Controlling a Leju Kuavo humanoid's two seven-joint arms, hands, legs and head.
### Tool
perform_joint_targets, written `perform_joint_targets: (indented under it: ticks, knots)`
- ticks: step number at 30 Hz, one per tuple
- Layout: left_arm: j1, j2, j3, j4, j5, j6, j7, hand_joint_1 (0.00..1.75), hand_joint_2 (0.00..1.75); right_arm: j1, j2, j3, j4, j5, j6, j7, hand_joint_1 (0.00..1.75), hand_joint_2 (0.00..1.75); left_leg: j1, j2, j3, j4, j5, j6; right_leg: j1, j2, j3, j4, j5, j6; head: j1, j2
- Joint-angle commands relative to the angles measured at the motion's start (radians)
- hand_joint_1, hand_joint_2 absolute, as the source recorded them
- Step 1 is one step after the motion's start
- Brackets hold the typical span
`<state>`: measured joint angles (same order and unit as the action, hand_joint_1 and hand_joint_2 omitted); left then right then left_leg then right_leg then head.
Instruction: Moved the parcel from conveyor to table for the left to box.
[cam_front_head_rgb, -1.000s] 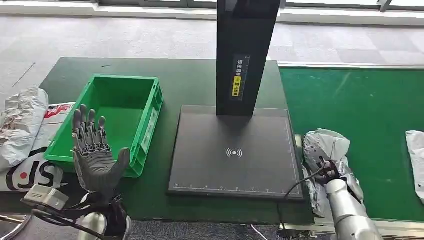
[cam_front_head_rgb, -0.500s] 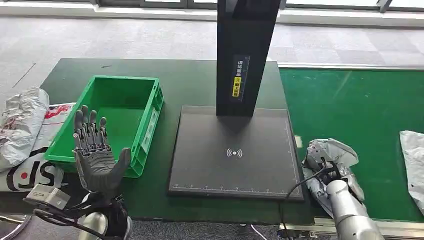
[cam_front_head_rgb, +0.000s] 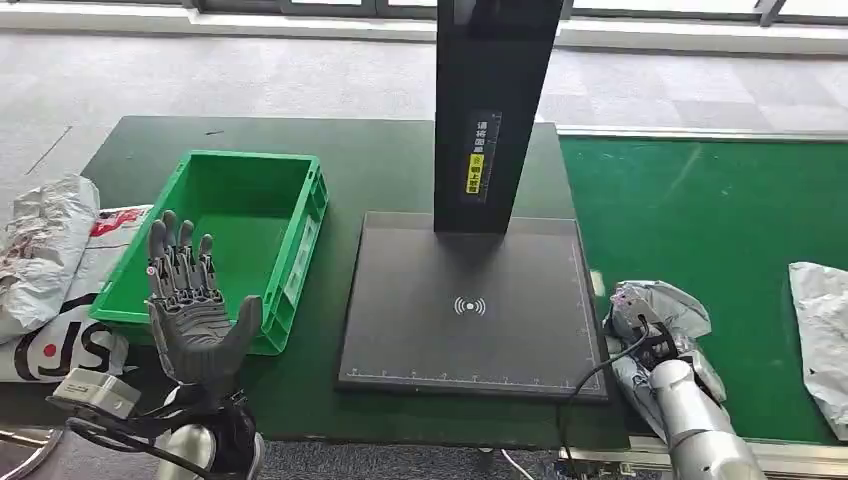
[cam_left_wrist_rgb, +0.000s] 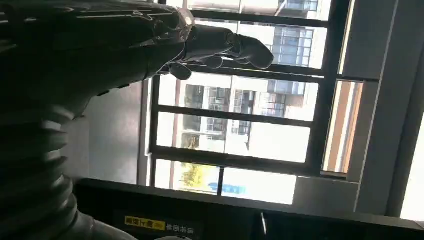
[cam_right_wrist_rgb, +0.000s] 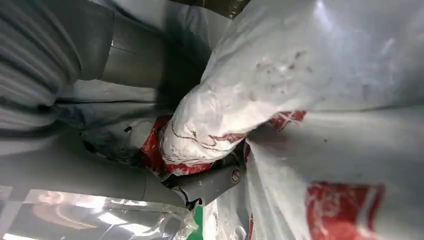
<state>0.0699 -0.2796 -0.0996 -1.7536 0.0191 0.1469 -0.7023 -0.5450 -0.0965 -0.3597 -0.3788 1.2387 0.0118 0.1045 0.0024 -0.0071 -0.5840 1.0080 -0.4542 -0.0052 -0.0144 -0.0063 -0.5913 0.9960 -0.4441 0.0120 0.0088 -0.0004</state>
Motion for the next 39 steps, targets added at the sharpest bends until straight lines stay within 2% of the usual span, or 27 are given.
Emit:
perform_joint_targets:
  ticks: [1,3,6,9,10,13,16,24,28,31,35,36,39]
  knots:
    - [0.006,0.005,0.054,0.010,-0.001,0.019,0.004,0.00,1.75,0.007,0.034,-0.056,-0.006,-0.002,-0.157,-0.041,1.75,1.75,0.001,0.000,0.003,-0.003,0.001,0.000,0.001,0.000,0.003,-0.004,0.001,-0.001,0.000,0.000]
    - [0.041,0.000,0.067,-0.038,-0.002,0.029,0.004,0.00,1.75,0.039,0.104,-0.064,-0.226,-0.024,-0.311,-0.101,1.75,1.75,0.000,0.004,0.001,-0.001,0.000,0.000,0.000,0.003,0.000,-0.001,0.001,-0.001,0.000,0.000]
    - [0.057,-0.006,0.078,-0.061,-0.008,0.014,0.004,0.00,1.75,0.212,0.217,-0.003,-0.827,-0.075,-0.343,-0.139,1.75,1.75,0.000,0.007,-0.001,-0.001,-0.001,-0.001,0.000,0.007,-0.003,0.001,0.001,-0.001,0.000,0.000]
    - [0.027,-0.005,0.068,-0.035,-0.015,0.008,0.004,0.00,1.75,0.356,0.287,0.066,-1.253,-0.156,-0.400,-0.228,1.75,1.75,0.000,0.009,0.001,-0.002,-0.003,-0.002,0.000,0.008,-0.002,0.001,-0.001,-0.003,0.000,0.000]
    - [0.019,-0.005,0.066,-0.028,-0.018,0.006,0.004,0.00,1.75,0.383,0.300,0.082,-1.316,-0.165,-0.411,-0.244,1.75,1.75,-0.001,0.001,-0.003,-0.001,-0.001,-0.001,-0.001,0.000,-0.004,0.002,-0.001,-0.002,0.000,0.000]
    - [-0.005,-0.003,0.053,-0.009,-0.028,0.008,0.004,0.00,1.75,0.475,0.332,0.185,-1.504,-0.189,-0.468,-0.326,1.75,1.75,0.000,-0.004,-0.003,0.000,-0.001,-0.002,0.000,-0.004,-0.004,0.003,-0.004,-0.003,0.000,0.000]
    - [-0.012,0.007,0.033,-0.006,-0.036,0.024,0.004,0.00,1.75,0.495,0.331,0.271,-1.516,-0.239,-0.492,-0.396,1.75,1.75,0.000,-0.005,-0.002,-0.001,-0.002,-0.003,0.000,-0.005,-0.003,0.003,-0.006,-0.003,0.000,0.000]
    - [-0.007,0.019,0.015,-0.003,-0.028,0.034,0.004,0.00,1.75,0.500,0.313,0.283,-1.478,-0.242,-0.494,-0.392,1.75,1.75,0.000,-0.003,0.000,-0.002,-0.003,-0.004,0.000,-0.004,-0.001,0.002,-0.006,-0.005,0.000,0.000]
    - [-0.014,0.029,0.004,0.005,-0.024,0.038,0.004,0.00,1.75,0.488,0.283,0.379,-1.442,-0.333,-0.334,-0.429,1.75,1.75,0.001,-0.001,0.001,-0.002,-0.003,-0.003,0.001,-0.002,-0.001,0.001,-0.006,-0.004,0.000,0.000]
    - [-0.027,0.033,-0.004,0.022,-0.021,0.027,0.004,0.00,1.75,0.445,0.285,0.488,-1.349,-0.316,-0.215,-0.424,1.75,1.75,0.000,0.003,0.002,-0.003,-0.003,-0.004,0.001,0.002,0.000,0.000,-0.005,-0.005,0.000,0.000]
    - [-0.033,0.030,-0.008,0.030,-0.023,0.029,0.004,0.00,1.75,0.421,0.293,0.529,-1.298,-0.287,-0.198,-0.409,1.75,1.75,0.001,0.005,0.004,-0.003,-0.003,-0.004,0.001,0.004,0.000,0.000,-0.004,-0.005,0.000,0.000]
    - [-0.041,0.032,-0.015,0.043,-0.019,0.021,0.004,0.00,1.75,0.401,0.285,0.571,-1.243,-0.275,-0.116,-0.382,1.75,1.75,0.002,0.005,0.004,-0.004,-0.003,-0.004,0.002,0.003,0.001,-0.001,-0.004,-0.005,0.000,0.000]
    - [-0.061,0.030,-0.028,0.068,-0.019,0.028,0.004,0.00,1.75,0.346,0.299,0.651,-1.055,-0.257,-0.134,-0.386,1.75,1.75,0.002,0.005,0.005,-0.005,-0.002,-0.004,0.002,0.004,0.002,-0.002,-0.003,-0.005,0.000,0.000]
